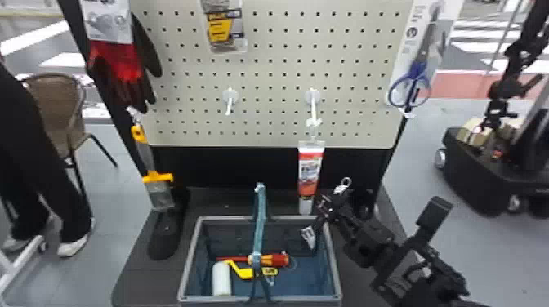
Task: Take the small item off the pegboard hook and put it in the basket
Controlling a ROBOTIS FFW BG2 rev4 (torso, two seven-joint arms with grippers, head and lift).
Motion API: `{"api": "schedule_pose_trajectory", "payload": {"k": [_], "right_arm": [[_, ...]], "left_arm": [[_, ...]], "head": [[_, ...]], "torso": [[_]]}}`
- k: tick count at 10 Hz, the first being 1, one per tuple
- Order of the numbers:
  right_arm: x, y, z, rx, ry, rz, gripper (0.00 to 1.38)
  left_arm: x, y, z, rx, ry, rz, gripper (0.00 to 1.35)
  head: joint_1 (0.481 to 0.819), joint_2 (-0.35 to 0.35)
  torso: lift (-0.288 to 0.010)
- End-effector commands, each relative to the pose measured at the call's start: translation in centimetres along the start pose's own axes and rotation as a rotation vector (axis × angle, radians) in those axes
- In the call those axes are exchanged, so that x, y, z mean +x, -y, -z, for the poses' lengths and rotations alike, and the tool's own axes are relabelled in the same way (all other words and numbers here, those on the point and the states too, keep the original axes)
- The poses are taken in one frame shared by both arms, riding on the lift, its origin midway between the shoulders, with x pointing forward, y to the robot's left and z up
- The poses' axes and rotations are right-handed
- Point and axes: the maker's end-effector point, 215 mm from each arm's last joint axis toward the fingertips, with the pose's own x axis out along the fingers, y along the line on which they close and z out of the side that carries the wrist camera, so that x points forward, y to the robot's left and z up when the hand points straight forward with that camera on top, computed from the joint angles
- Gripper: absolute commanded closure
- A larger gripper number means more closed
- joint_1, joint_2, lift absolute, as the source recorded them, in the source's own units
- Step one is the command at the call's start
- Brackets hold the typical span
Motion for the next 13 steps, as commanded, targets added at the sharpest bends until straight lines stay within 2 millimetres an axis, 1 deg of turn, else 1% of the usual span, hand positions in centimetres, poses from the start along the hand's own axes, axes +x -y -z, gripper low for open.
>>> {"api": "schedule_pose_trajectory", "payload": {"k": [1, 4, 7, 10, 11, 12, 13], "right_arm": [[1.2, 0.1, 1.0, 0.010, -0.015, -0.014, 1.21], [2.4, -0.1, 3.5, 0.040, -0.056, -0.043, 1.21], [3.0, -1.5, 6.2, 0.075, -0.101, -0.082, 1.20], [3.3, -1.7, 7.1, 0.086, -0.117, -0.090, 1.20], [3.3, -1.7, 7.1, 0.084, -0.118, -0.090, 1.06], [3.5, -1.7, 6.3, 0.056, -0.105, -0.098, 0.70], [3.8, -1.6, 5.8, 0.044, -0.102, -0.110, 0.49]], "left_arm": [[0.0, 0.1, 0.1, 0.000, -0.002, 0.002, 0.22], [0.0, 0.1, 0.1, 0.000, -0.002, 0.002, 0.22], [-0.1, 0.1, 0.1, 0.002, -0.003, 0.003, 0.22], [0.0, 0.1, 0.2, 0.002, -0.004, 0.004, 0.22], [-0.1, 0.3, 0.3, 0.001, -0.005, 0.007, 0.22], [-0.1, 0.3, 0.3, 0.001, -0.005, 0.007, 0.22], [-0.1, 0.3, 0.3, 0.001, -0.005, 0.007, 0.22]], "head": [[0.549, 0.000], [0.549, 0.000], [0.549, 0.000], [0.549, 0.000], [0.549, 0.000], [0.549, 0.000], [0.549, 0.000]], "torso": [[-0.100], [-0.100], [-0.100], [-0.100], [-0.100], [-0.100], [-0.100]]}}
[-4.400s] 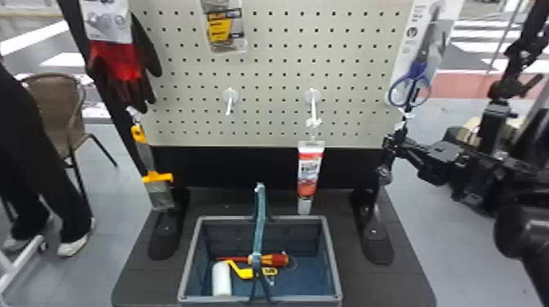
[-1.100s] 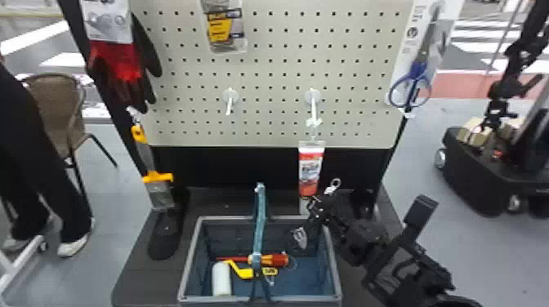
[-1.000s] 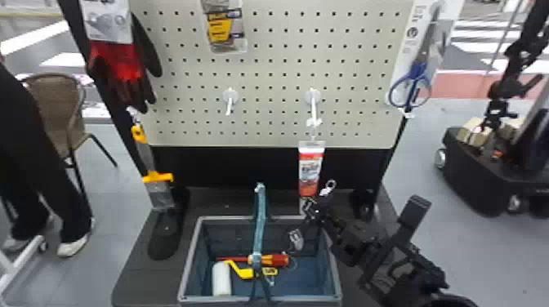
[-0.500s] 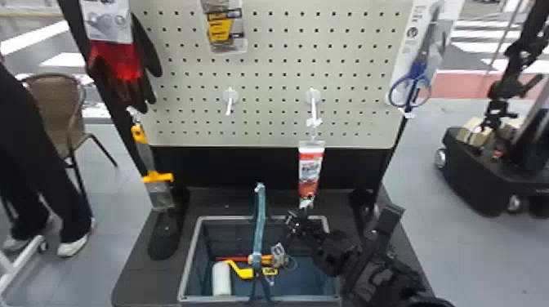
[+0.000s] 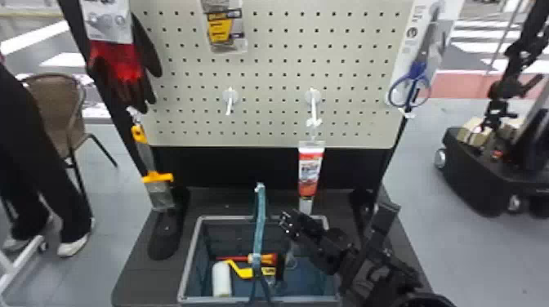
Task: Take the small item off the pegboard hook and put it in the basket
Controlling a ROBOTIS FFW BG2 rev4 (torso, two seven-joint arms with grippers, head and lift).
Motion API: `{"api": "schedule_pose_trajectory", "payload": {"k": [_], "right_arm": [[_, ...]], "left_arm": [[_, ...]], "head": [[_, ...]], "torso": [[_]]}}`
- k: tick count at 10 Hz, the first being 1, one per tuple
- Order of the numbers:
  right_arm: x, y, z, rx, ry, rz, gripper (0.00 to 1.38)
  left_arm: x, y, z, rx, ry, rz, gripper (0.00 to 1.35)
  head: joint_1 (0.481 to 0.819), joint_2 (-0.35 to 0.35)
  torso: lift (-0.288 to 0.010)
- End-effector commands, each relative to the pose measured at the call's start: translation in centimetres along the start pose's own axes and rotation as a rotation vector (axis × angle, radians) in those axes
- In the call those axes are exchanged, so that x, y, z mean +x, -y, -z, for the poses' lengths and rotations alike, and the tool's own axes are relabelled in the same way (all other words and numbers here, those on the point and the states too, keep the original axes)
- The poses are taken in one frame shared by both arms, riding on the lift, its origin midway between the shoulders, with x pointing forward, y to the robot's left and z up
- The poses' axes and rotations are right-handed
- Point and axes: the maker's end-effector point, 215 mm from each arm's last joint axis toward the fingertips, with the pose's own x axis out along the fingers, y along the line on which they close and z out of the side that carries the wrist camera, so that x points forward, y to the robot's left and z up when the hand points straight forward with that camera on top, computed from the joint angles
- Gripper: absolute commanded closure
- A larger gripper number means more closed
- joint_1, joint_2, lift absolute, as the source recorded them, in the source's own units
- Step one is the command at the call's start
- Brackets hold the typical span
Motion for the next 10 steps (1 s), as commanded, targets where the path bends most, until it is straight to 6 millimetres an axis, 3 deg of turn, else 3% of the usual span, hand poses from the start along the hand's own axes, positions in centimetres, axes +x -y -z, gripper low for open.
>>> {"api": "schedule_pose_trajectory", "payload": {"k": [1, 3, 10], "right_arm": [[0.28, 0.30, -0.71, -0.016, 0.005, -0.006, 0.38], [0.28, 0.28, -0.79, -0.015, 0.008, -0.006, 0.32], [0.25, 0.33, -0.99, -0.014, 0.011, -0.007, 0.40]], "left_arm": [[0.00, 0.01, 0.00, 0.000, 0.000, 0.000, 0.22], [0.00, 0.01, 0.00, 0.000, 0.000, 0.000, 0.22], [0.09, 0.03, -0.08, -0.003, 0.002, 0.000, 0.22]], "head": [[0.549, 0.000], [0.549, 0.000], [0.549, 0.000]], "torso": [[-0.100], [-0.100], [-0.100]]}}
